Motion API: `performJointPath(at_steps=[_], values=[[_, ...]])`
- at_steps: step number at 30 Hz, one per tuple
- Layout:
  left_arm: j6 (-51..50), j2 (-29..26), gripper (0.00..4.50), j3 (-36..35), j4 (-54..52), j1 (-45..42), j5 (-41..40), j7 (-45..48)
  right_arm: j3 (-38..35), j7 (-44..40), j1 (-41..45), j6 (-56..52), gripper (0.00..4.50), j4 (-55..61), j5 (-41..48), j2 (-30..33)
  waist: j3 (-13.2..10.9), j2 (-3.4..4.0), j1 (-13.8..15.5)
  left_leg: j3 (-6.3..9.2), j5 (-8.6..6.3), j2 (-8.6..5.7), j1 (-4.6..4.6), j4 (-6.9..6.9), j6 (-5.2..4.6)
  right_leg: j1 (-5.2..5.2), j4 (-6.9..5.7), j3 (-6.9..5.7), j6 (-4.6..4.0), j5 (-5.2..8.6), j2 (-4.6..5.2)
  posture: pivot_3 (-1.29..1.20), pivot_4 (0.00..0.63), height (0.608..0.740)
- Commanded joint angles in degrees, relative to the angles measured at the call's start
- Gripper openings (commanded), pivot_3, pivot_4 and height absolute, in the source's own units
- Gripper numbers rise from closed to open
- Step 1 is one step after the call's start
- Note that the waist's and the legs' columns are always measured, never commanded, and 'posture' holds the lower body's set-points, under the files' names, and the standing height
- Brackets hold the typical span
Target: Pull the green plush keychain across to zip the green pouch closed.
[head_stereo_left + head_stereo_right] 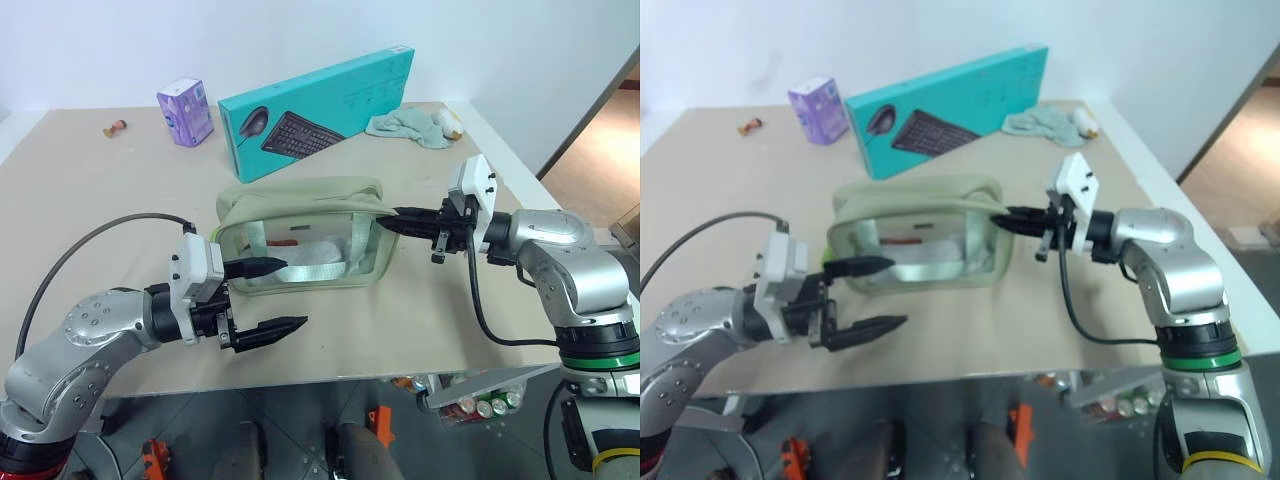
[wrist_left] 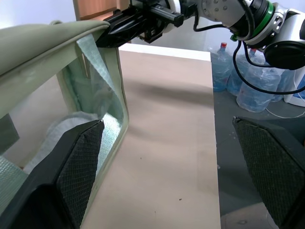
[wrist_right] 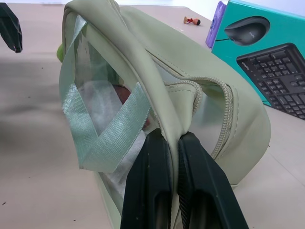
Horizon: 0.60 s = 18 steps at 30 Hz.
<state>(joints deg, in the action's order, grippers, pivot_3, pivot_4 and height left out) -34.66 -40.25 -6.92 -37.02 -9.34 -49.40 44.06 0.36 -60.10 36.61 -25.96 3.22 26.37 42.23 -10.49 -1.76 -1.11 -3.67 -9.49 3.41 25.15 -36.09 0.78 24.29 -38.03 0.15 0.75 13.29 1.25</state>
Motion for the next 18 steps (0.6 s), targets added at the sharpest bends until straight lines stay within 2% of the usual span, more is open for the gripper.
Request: performJointPath(at_steps=[1, 6, 10, 13, 18], values=[[-2.7, 1.6, 4.50, -7.9, 0.0, 0.5, -7.5, -7.9, -1.2, -0.6, -0.3, 0.1, 0.03, 1.9, -0.2, 1.2, 0.0, 0.00, 0.0, 0.01, 0.00, 0.03, -0.01, -0.01, 0.00, 0.00, -0.01, 0.01, 0.00, 0.00, 0.00, 0.00, 0.150, 0.740], [-2.0, 2.7, 4.50, -15.4, -0.1, 5.7, -7.0, -14.9, -1.8, -0.5, -1.7, -0.5, 0.03, 3.3, -0.1, 1.7, 0.0, 0.00, 0.0, -0.01, 0.00, 0.02, -0.03, -0.04, 0.00, -0.02, -0.01, 0.03, 0.01, -0.01, 0.00, 0.00, 0.150, 0.740], [0.7, 3.3, 4.50, -19.0, 2.8, 11.4, -1.3, -16.7, -1.8, -0.3, -1.9, -0.4, 0.03, 3.4, -0.2, 1.5, 0.0, 0.00, 0.0, -0.02, 0.00, 0.04, -0.06, -0.03, 0.00, -0.01, -0.01, 0.05, -0.11, 0.04, -0.01, 0.00, 0.150, 0.740], [3.2, 3.7, 4.50, -18.4, 6.1, 13.0, 2.5, -15.6, -1.6, -0.4, -1.7, -0.3, 0.03, 3.2, -0.3, 1.4, 0.0, 0.00, 0.0, -0.04, 0.00, 0.04, -0.08, -0.04, 0.01, -0.02, -0.02, 0.00, -0.23, 0.04, -0.01, 0.00, 0.150, 0.740], [6.2, 4.8, 4.50, -13.3, 11.3, 10.5, 7.7, -13.5, -1.5, -0.5, -0.8, 0.0, 0.03, 2.4, -0.8, 1.3, 0.0, -0.02, 0.1, -0.06, 0.00, 0.07, -0.06, -0.12, 0.00, -0.01, -0.01, -0.01, -0.29, 0.00, 0.05, 0.00, 0.150, 0.740]])
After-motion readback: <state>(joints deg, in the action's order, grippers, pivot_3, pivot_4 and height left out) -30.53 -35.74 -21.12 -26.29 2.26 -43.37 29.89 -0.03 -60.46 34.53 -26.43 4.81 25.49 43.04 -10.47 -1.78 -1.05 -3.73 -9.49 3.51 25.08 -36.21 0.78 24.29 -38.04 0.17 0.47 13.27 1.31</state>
